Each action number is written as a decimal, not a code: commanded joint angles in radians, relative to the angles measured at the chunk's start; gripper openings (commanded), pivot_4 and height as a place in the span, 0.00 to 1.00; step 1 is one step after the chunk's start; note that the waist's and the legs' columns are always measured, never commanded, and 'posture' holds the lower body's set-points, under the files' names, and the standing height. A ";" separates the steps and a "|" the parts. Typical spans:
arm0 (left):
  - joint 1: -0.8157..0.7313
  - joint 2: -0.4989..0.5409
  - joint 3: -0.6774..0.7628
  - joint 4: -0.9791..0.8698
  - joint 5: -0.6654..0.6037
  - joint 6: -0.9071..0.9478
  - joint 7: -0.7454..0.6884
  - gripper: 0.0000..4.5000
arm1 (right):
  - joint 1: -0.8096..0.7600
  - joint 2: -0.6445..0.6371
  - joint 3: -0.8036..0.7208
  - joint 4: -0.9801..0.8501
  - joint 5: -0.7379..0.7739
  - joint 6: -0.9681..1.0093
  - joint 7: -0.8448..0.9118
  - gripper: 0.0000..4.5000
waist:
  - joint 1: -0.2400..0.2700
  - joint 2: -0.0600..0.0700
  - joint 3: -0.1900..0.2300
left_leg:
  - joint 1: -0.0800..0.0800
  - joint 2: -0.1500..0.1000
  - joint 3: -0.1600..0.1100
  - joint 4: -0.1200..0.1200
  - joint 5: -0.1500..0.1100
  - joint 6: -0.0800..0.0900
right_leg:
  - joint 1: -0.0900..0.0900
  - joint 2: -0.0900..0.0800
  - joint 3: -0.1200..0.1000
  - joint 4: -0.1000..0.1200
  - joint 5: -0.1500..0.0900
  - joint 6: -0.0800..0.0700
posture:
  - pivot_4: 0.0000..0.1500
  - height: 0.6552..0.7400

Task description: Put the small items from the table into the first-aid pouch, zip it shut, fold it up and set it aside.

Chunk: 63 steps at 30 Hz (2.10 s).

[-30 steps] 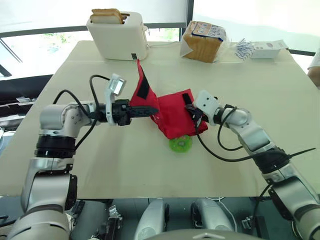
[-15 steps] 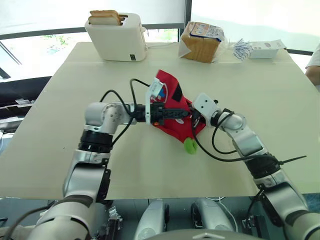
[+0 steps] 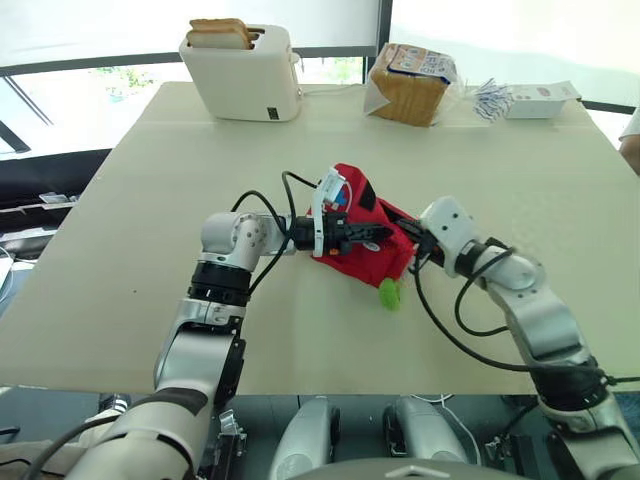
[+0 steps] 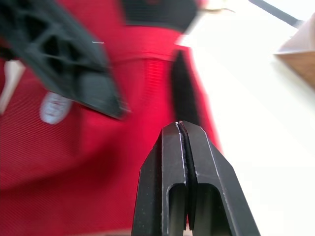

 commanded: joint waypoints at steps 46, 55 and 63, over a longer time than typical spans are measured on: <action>-0.030 -0.048 -0.138 0.119 0.196 -0.282 -0.254 0.67 | -0.294 0.064 -0.131 0.194 0.298 -0.001 0.049 0.00 | -0.003 0.001 0.000 | 0.001 0.000 0.000 0.001 0.000 0.000 | 0.001 0.001 0.000 0.000 0.000 0.000 | 1.00 1.00; 0.071 -0.012 -0.024 -0.102 0.106 -0.325 -0.263 0.67 | -0.460 0.157 -0.059 0.843 0.211 -0.297 0.142 0.00 | -0.008 0.001 0.000 | 0.000 0.000 0.001 0.000 0.000 0.000 | 0.000 0.000 0.000 0.000 0.000 0.000 | 1.00 1.00; 0.294 0.065 0.167 -0.394 0.050 -0.478 -0.174 0.67 | -0.465 0.170 -0.022 1.158 0.103 -0.416 0.139 0.00 | -0.027 0.001 0.000 | 0.001 0.001 0.001 -0.001 0.000 0.000 | 0.000 0.000 0.000 0.000 0.000 0.000 | 1.00 1.00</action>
